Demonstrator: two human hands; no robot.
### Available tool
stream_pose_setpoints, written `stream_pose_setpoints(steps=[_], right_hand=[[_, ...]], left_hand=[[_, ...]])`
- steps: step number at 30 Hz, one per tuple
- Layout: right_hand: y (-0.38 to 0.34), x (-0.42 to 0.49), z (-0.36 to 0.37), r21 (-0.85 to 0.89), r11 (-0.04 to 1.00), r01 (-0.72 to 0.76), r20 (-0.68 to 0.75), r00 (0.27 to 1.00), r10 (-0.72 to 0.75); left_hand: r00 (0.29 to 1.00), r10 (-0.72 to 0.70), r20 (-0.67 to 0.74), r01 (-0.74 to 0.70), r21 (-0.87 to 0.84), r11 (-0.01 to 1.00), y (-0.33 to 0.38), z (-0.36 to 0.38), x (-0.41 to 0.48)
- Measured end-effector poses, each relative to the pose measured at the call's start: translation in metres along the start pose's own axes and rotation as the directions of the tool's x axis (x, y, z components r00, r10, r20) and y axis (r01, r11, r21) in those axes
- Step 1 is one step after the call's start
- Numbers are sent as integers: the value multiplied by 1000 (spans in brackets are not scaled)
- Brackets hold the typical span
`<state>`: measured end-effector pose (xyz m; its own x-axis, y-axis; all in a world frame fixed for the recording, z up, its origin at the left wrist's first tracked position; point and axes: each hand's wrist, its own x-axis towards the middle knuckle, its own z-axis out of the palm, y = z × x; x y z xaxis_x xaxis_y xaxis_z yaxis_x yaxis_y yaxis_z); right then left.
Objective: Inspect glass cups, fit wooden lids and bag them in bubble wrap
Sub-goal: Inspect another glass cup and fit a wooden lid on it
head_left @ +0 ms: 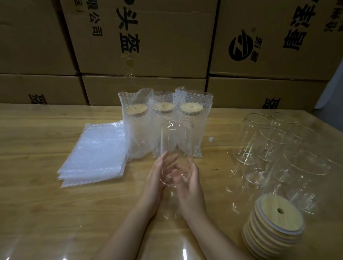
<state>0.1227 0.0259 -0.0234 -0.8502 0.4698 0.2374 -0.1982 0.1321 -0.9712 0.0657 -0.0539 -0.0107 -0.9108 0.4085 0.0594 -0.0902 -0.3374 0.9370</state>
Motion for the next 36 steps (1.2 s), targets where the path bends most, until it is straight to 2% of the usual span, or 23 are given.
stream_pose_setpoints(steps=[6, 12, 17, 22, 27, 31, 36], right_hand=[[2, 3, -4, 49, 998, 37, -42, 999, -35], [-3, 2, -1, 154, 987, 42, 9, 999, -44], [3, 1, -2, 226, 974, 4, 67, 998, -20], [1, 1, -5, 217, 976, -1, 81, 997, -17], [1, 3, -6, 308, 952, 5, -14, 1000, 0], [0, 3, -5, 302, 946, 122, -119, 989, -90], [3, 0, -2, 220, 963, 156, -89, 986, -139]], left_hand=[[997, -29, 68, 25, 58, 998, -9, -5, 0], [995, 94, 27, -95, 29, 995, -6, -6, -2], [991, 113, -73, -121, -110, 987, -1, -11, -1], [969, 132, -211, -172, -181, 968, 7, -18, 0], [952, 167, -258, -196, -92, 976, 18, -34, 1], [942, 142, -305, -179, -94, 979, 18, -38, 3], [932, 142, -334, -195, -129, 972, 15, -38, 6]])
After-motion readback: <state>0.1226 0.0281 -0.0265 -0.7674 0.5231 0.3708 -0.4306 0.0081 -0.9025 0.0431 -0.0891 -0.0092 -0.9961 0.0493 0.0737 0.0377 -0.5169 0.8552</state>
